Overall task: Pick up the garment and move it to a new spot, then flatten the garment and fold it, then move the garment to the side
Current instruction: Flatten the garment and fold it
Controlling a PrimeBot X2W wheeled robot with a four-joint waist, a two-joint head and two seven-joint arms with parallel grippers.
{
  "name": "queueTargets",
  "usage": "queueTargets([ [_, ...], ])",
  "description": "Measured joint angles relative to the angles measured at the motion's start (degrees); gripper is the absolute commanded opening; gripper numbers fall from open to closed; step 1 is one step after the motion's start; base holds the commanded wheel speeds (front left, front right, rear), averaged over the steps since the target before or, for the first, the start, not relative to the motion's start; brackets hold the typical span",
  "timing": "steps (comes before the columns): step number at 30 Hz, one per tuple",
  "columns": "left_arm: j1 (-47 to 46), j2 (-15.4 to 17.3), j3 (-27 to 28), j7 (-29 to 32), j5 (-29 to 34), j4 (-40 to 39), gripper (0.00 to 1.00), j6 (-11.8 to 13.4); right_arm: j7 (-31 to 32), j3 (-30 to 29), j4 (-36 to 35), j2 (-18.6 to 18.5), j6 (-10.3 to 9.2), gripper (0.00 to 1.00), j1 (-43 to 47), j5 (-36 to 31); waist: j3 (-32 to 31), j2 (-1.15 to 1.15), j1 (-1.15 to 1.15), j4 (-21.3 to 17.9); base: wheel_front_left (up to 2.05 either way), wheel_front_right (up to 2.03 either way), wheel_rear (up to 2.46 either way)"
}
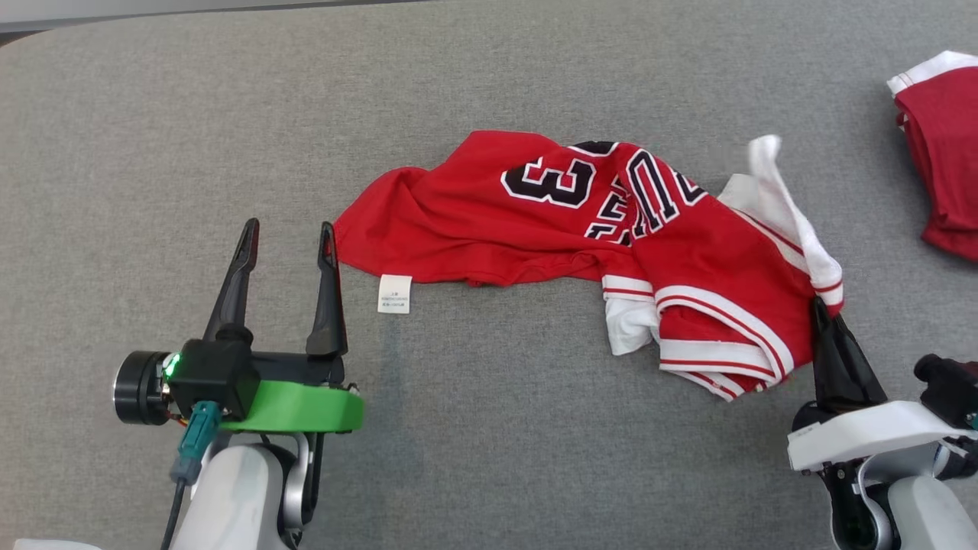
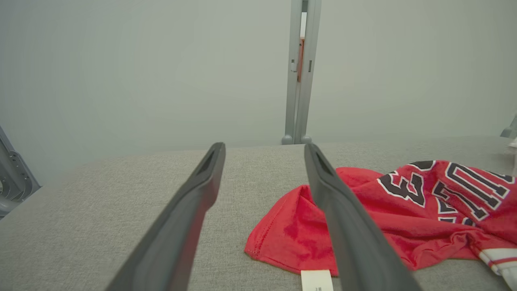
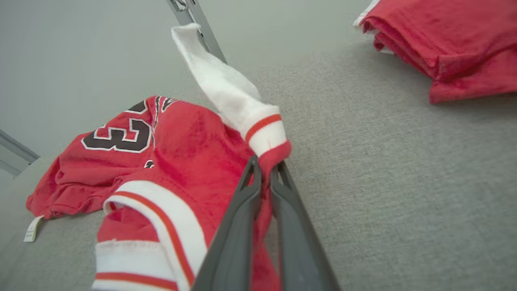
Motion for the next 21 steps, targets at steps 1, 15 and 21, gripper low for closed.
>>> queueTargets([
  [1, 0.0, 0.0, 0.1, 0.0, 0.0, 0.0, 1.0, 0.0, 0.1, -1.0, 0.9, 0.3, 0.0, 0.27, 0.3, 0.6, 0.0, 0.0, 0.0, -0.4, 0.0, 0.0, 0.0],
  [15, 1.8, 0.1, 1.3, 0.0, 0.0, 0.5, 1.0, 0.1, -3.1, -0.9, -4.9, -5.0, 0.0, 1.0, -2.2, -10.2, -0.9, 0.0, 0.0, -2.2, 0.0, 0.0, 0.0],
  [21, 4.0, 0.3, 1.7, 0.0, -0.3, 1.1, 1.0, 0.1, -1.0, 4.0, -9.9, -5.1, 0.0, 1.0, -0.2, -11.9, -2.7, 0.0, 0.0, -2.6, 0.0, 0.0, 0.0],
])
